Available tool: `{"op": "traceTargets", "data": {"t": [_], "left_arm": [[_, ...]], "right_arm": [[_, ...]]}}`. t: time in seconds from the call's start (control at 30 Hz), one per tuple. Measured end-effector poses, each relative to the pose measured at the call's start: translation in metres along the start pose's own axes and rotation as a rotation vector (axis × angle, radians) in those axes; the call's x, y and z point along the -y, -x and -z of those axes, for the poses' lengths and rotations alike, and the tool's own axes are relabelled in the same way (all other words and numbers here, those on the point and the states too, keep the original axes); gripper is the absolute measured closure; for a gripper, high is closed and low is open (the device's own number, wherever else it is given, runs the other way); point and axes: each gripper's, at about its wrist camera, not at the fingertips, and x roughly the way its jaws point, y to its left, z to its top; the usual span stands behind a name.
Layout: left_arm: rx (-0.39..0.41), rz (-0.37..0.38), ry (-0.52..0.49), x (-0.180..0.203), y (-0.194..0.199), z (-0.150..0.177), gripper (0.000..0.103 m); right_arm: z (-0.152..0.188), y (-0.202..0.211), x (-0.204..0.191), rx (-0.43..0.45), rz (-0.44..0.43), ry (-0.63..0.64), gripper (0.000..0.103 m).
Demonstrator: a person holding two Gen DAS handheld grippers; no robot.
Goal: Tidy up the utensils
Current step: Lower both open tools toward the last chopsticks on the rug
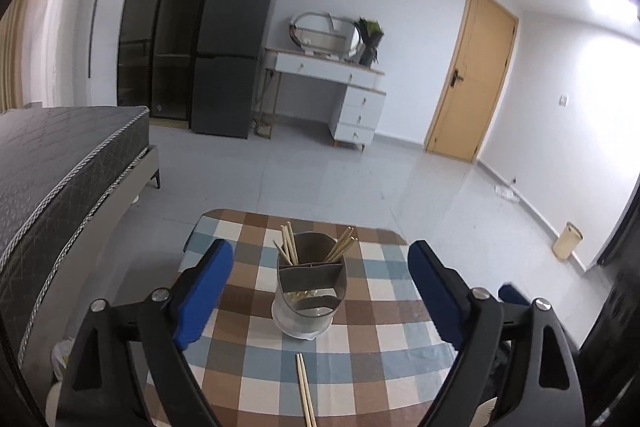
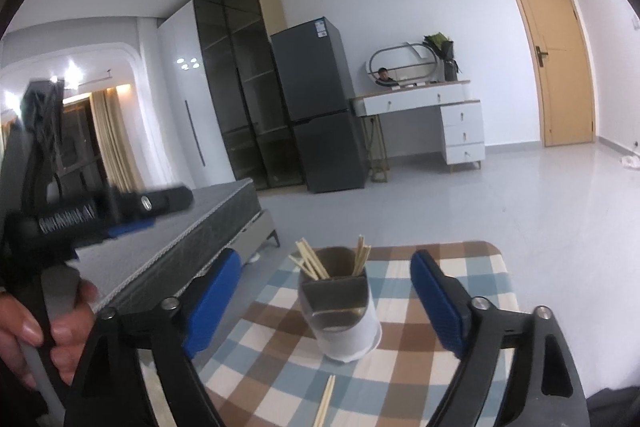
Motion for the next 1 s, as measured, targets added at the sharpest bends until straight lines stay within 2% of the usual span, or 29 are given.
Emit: {"op": "traceTargets", "data": {"t": [0.03, 0.17, 0.33, 0.4, 0.47, 0.67, 0.83, 0.93, 1.0], "left_arm": [[0.007, 0.004, 0.003, 0.000, 0.006, 0.004, 0.011], [0.037, -0.012, 0.003, -0.009, 0.013, 0.024, 0.009], [-0.022, -0.045, -0.009, -0.021, -0.004, 0.046, 0.008], [-0.022, -0.089, -0.022, -0.027, -0.010, 0.058, 0.008], [-0.029, -0.119, -0.045, -0.030, -0.016, 0.069, 0.008], [-0.077, -0.127, -0.065, -0.039, -0.034, 0.096, 0.008], [-0.117, -0.141, -0.061, -0.044, -0.048, 0.109, 0.008], [-0.145, -0.151, -0.051, -0.048, -0.056, 0.116, 0.008], [-0.190, -0.153, -0.038, -0.050, -0.067, 0.122, 0.008]], "right_arm": [[0.005, 0.002, -0.001, -0.005, 0.001, 0.002, 0.008], [0.026, 0.005, -0.002, -0.047, -0.024, -0.031, 0.007], [0.050, 0.005, -0.003, -0.077, -0.046, -0.084, 0.005], [0.059, 0.003, -0.002, -0.084, -0.045, -0.111, 0.000], [0.067, 0.000, -0.001, -0.092, -0.034, -0.138, 0.000], [0.097, -0.011, 0.007, -0.163, -0.016, -0.191, 0.000], [0.113, -0.027, 0.014, -0.237, 0.054, -0.215, 0.000], [0.124, -0.039, 0.016, -0.292, 0.045, -0.220, 0.000], [0.128, -0.048, 0.015, -0.330, 0.047, -0.208, 0.000]]}}
